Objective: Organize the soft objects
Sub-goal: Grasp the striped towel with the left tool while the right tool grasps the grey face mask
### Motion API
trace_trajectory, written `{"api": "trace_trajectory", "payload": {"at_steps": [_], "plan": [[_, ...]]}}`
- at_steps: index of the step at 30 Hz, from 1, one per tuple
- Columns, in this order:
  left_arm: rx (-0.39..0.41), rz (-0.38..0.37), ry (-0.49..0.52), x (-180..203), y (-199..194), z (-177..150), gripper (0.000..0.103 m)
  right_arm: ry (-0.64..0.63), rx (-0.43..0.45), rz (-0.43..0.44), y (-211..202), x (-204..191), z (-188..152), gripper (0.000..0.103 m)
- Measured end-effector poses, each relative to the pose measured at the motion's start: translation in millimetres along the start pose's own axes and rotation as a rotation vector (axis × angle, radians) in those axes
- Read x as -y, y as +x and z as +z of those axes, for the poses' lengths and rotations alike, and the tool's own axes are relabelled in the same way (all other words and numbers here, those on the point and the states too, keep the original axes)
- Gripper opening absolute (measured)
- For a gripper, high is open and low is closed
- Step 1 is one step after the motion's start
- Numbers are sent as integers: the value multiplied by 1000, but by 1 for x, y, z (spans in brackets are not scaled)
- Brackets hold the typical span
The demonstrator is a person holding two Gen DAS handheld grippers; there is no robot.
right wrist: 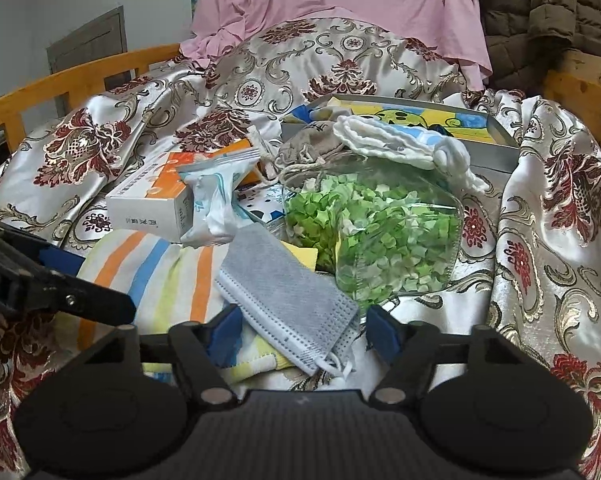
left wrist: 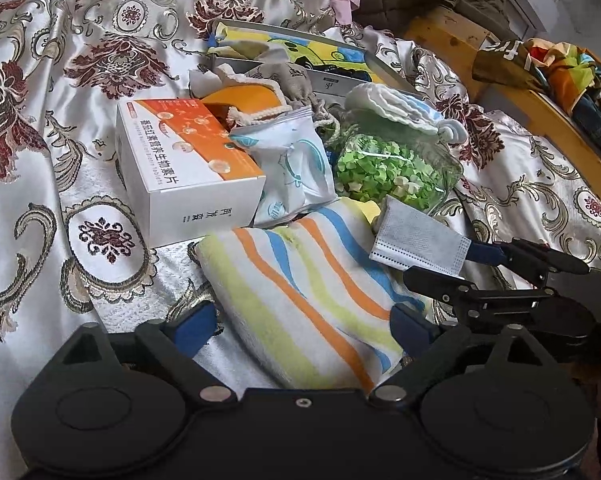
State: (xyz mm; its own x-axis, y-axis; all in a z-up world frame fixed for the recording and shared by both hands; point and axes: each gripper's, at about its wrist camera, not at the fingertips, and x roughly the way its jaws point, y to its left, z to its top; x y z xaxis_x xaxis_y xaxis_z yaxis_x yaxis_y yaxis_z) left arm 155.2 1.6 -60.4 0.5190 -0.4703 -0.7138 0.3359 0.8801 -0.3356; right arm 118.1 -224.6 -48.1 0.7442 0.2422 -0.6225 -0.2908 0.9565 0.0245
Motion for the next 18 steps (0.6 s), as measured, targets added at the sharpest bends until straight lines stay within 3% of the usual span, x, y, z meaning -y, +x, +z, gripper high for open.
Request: {"api": "trace_trajectory", "payload": {"at_steps": [8,13,18], "plan": [[-5,-52,16,2,3,-1,75,-29,-8,9,0,-7,0,50],[-1,-45,-1,0,5,0,59,-33,-9,3,0,-8,-1,41],[1,-29,6,0,4,0,52,-40,-11,7,-1,-9,-1,32]]}}
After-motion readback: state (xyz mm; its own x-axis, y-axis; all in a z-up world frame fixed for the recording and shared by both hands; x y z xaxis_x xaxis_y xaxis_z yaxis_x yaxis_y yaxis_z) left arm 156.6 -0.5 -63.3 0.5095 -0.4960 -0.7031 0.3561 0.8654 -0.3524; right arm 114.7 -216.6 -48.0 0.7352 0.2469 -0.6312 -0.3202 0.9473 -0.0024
